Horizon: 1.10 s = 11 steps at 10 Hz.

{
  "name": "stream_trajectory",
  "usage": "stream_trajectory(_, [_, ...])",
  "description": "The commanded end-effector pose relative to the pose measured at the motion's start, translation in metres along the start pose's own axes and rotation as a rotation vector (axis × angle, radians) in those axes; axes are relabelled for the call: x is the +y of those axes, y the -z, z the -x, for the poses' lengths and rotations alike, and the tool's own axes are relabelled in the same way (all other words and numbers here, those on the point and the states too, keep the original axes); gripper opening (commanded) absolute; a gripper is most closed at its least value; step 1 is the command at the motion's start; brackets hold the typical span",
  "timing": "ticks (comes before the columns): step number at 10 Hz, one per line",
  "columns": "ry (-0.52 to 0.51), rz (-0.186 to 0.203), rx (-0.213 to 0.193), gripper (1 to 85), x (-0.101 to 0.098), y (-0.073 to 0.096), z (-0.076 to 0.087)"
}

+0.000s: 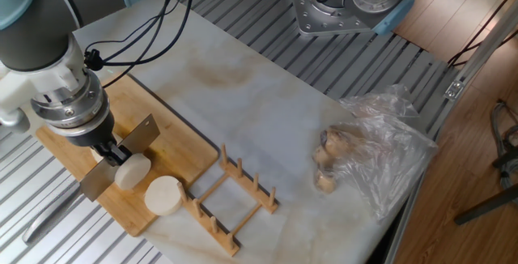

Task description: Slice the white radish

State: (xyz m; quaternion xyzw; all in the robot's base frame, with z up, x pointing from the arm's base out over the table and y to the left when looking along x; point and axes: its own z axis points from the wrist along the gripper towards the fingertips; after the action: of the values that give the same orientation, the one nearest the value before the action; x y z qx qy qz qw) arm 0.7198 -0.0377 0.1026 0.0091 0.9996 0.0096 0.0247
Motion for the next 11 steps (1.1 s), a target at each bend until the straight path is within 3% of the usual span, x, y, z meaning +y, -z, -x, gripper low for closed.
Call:
stream_trajectory(1, [-0.006,0.008,-0.002,1.3,0.0022,-0.0002,0.0003])
stream_trajectory(11, [-0.016,-0.002,-0.006,1.3,0.0040,-0.0091,0.0006])
